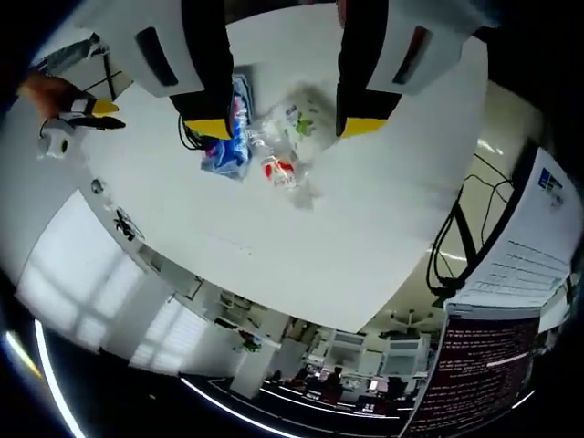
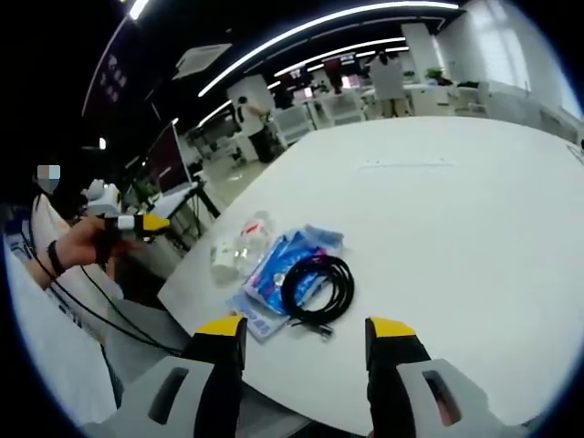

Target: Arrange the tabletop items into an orderly group along one side of the table until the central work area is clear of visible clutter.

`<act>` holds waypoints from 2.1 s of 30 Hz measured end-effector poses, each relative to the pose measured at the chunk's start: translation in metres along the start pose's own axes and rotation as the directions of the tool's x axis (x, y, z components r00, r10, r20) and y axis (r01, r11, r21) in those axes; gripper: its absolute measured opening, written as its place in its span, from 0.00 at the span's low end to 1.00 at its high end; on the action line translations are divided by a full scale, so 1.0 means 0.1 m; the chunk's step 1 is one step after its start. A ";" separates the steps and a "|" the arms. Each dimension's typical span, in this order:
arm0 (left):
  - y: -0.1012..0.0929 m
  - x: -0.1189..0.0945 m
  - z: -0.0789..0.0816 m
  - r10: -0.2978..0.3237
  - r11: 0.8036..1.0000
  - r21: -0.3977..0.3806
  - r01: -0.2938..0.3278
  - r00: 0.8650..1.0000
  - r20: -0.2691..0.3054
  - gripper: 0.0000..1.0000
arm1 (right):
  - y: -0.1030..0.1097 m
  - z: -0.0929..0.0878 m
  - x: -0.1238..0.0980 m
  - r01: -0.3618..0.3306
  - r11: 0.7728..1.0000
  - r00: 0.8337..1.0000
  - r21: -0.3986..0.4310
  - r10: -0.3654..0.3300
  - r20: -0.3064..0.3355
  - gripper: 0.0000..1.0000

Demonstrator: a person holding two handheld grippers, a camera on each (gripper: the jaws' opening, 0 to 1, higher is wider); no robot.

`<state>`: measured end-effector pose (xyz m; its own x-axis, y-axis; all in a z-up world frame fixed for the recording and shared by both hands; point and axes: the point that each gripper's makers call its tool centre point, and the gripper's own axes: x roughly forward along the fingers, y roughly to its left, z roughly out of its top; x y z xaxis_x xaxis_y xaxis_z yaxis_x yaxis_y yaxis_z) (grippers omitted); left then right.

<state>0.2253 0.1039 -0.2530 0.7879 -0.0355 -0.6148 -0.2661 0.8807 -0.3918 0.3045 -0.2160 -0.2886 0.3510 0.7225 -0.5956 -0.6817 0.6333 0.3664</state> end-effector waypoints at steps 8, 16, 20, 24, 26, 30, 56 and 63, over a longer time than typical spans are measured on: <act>-0.05 0.33 0.14 -0.005 1.000 -0.010 0.005 0.999 -0.038 0.42 | -0.02 -0.02 -0.01 0.008 1.000 1.000 0.008 -0.008 -0.002 0.52; -0.08 0.61 0.18 0.001 1.000 -0.026 -0.003 0.997 -0.078 0.43 | -0.05 0.00 -0.03 0.015 1.000 1.000 0.010 -0.015 0.003 0.53; -0.16 0.66 0.14 0.002 1.000 -0.019 -0.004 0.995 -0.096 0.43 | -0.06 0.02 -0.04 0.017 1.000 1.000 0.009 -0.017 0.003 0.53; -0.20 0.75 0.12 0.000 1.000 -0.026 -0.003 0.994 -0.112 0.44 | -0.08 0.04 -0.05 0.021 1.000 1.000 0.015 -0.021 0.004 0.53; -0.19 0.81 0.13 0.001 0.999 -0.034 -0.005 0.993 -0.121 0.44 | -0.08 0.04 -0.05 0.021 1.000 1.000 0.015 -0.021 0.001 0.53; -0.25 0.87 0.13 -0.004 0.999 -0.034 -0.001 0.991 -0.135 0.43 | -0.07 0.04 -0.03 0.020 1.000 1.000 0.019 -0.020 0.001 0.53; -0.26 1.48 0.02 -0.001 1.000 0.013 0.004 0.972 -0.234 0.42 | -0.17 -0.09 -0.01 0.034 0.999 0.999 0.037 -0.034 -0.023 0.52; -0.27 1.54 -0.07 0.006 1.000 0.011 -0.003 0.965 -0.264 0.42 | -0.22 -0.05 -0.01 0.041 0.998 0.999 0.045 -0.041 -0.017 0.52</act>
<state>0.3504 0.0711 -0.3417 0.6117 -0.1533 -0.7761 -0.2624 0.8862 -0.3818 0.3161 -0.2321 -0.2999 0.3676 0.6914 -0.6220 -0.6371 0.6745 0.3732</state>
